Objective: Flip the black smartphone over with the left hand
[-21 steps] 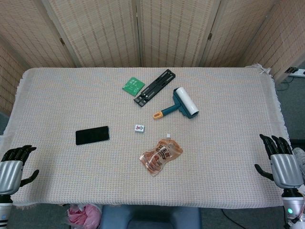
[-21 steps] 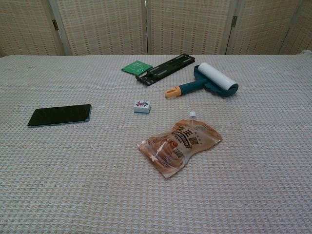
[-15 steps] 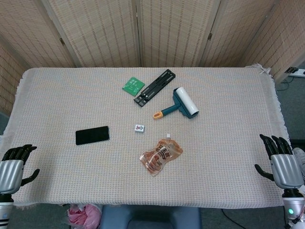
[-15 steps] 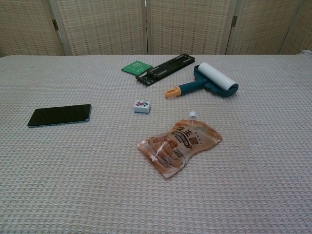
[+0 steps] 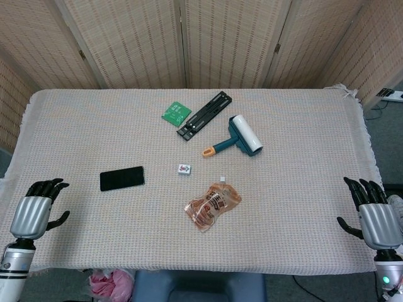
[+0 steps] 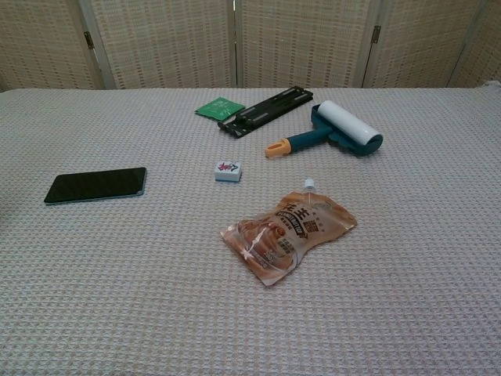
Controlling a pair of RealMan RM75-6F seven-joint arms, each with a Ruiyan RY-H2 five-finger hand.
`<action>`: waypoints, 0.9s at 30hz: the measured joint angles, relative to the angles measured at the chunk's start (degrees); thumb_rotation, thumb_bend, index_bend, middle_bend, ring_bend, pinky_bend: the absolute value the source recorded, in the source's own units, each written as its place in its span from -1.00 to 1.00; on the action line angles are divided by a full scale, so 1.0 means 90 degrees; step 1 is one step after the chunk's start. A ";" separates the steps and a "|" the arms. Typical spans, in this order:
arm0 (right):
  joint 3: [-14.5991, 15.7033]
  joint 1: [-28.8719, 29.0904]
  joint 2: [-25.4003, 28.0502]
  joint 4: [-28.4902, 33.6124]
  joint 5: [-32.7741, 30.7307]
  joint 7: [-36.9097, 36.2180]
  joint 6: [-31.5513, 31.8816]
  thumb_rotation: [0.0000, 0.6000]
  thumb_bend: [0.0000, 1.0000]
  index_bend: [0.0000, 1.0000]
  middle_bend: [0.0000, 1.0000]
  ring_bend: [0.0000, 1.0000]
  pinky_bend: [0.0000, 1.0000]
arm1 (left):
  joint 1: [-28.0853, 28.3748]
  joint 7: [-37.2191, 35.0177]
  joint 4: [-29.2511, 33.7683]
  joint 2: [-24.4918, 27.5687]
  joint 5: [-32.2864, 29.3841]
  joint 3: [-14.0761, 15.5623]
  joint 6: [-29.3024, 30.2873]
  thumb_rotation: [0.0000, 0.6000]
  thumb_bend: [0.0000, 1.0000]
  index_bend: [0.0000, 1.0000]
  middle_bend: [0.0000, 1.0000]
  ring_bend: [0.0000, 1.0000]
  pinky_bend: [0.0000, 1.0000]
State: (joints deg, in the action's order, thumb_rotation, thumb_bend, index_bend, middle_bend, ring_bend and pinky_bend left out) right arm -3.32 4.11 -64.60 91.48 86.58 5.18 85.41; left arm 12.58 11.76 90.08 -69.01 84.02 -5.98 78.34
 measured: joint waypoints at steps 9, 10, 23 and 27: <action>-0.0022 -0.0026 0.0129 0.0125 0.0010 0.0099 0.0068 1.00 -0.72 -1.00 -0.69 -0.77 -0.76 | 0.0953 0.0541 -0.0327 -0.0581 -0.0623 -0.0330 -0.1264 1.00 -0.45 -0.47 -0.51 -0.56 -0.57; -0.0026 -0.0028 0.0144 0.0141 0.0006 0.0116 0.0074 1.00 -0.72 -1.00 -0.69 -0.77 -0.76 | 0.1043 0.0594 -0.0361 -0.0642 -0.0732 -0.0375 -0.1381 1.00 -0.45 -0.51 -0.51 -0.56 -0.57; -0.0071 -0.0031 0.0244 0.0201 -0.0061 0.0149 0.0068 1.00 -0.72 -1.00 -0.69 -0.77 -0.76 | 0.2053 0.1531 -0.1185 -0.1588 -0.2355 -0.0738 -0.2515 1.00 -0.49 -0.57 -0.58 -0.57 -0.57; -0.0071 -0.0035 0.0260 0.0200 -0.0075 0.0135 0.0061 1.00 -0.72 -1.00 -0.69 -0.77 -0.76 | 0.2228 0.1820 -0.1405 -0.1824 -0.2687 -0.0752 -0.2596 1.00 -0.49 -0.56 -0.58 -0.57 -0.57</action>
State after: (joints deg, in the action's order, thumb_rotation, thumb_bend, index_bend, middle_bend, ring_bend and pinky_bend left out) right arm -3.96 3.80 -62.27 93.28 85.91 6.40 85.95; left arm 32.63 28.14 77.43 -85.42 59.83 -12.75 54.98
